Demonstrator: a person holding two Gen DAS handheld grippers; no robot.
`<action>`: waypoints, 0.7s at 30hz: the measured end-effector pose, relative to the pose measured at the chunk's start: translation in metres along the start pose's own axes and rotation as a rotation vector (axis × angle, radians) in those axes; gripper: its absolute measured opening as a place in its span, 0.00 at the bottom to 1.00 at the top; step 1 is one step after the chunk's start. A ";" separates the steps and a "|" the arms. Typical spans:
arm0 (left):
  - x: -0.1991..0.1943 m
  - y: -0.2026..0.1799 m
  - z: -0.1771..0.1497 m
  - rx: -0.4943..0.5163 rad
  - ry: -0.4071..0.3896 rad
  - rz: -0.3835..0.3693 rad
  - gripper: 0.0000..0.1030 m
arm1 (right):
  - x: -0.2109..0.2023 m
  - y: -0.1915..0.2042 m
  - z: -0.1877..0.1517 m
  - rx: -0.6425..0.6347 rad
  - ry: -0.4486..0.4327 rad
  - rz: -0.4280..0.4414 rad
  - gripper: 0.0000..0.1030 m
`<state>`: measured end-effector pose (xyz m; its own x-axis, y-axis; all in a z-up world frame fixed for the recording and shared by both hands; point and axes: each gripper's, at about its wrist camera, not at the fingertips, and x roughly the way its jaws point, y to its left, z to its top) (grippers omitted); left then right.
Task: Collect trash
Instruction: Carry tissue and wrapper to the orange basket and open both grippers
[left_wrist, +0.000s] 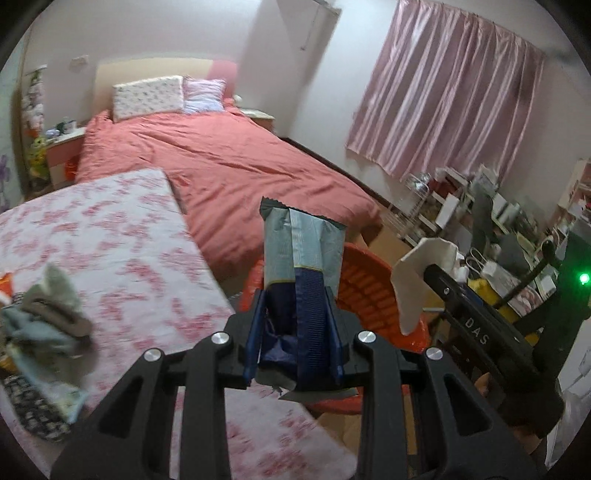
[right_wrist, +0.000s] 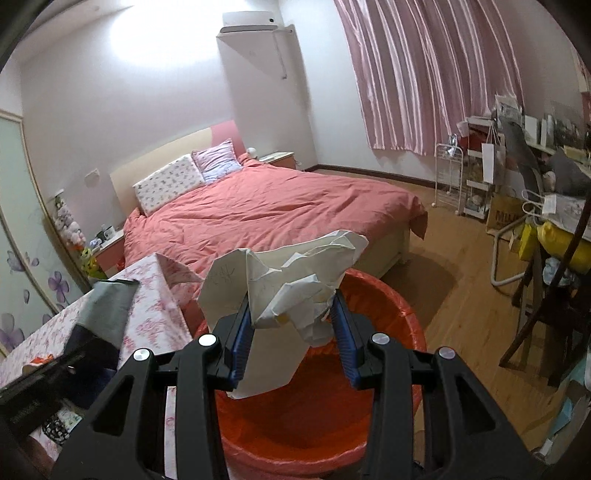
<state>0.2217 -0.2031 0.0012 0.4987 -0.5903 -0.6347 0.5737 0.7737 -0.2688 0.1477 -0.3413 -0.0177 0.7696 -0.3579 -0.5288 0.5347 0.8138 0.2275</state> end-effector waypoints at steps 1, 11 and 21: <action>0.005 -0.001 -0.002 0.002 0.008 -0.006 0.30 | 0.000 -0.005 0.001 0.005 0.001 0.000 0.40; 0.056 0.012 -0.008 -0.009 0.112 0.044 0.50 | 0.017 -0.017 -0.010 0.035 0.069 0.005 0.59; -0.014 0.066 -0.021 -0.023 0.021 0.288 0.76 | -0.009 0.012 0.001 -0.035 0.037 0.028 0.71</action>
<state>0.2389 -0.1385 -0.0231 0.6252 -0.3412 -0.7019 0.3957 0.9138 -0.0918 0.1479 -0.3288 -0.0098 0.7701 -0.3182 -0.5529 0.5004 0.8389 0.2141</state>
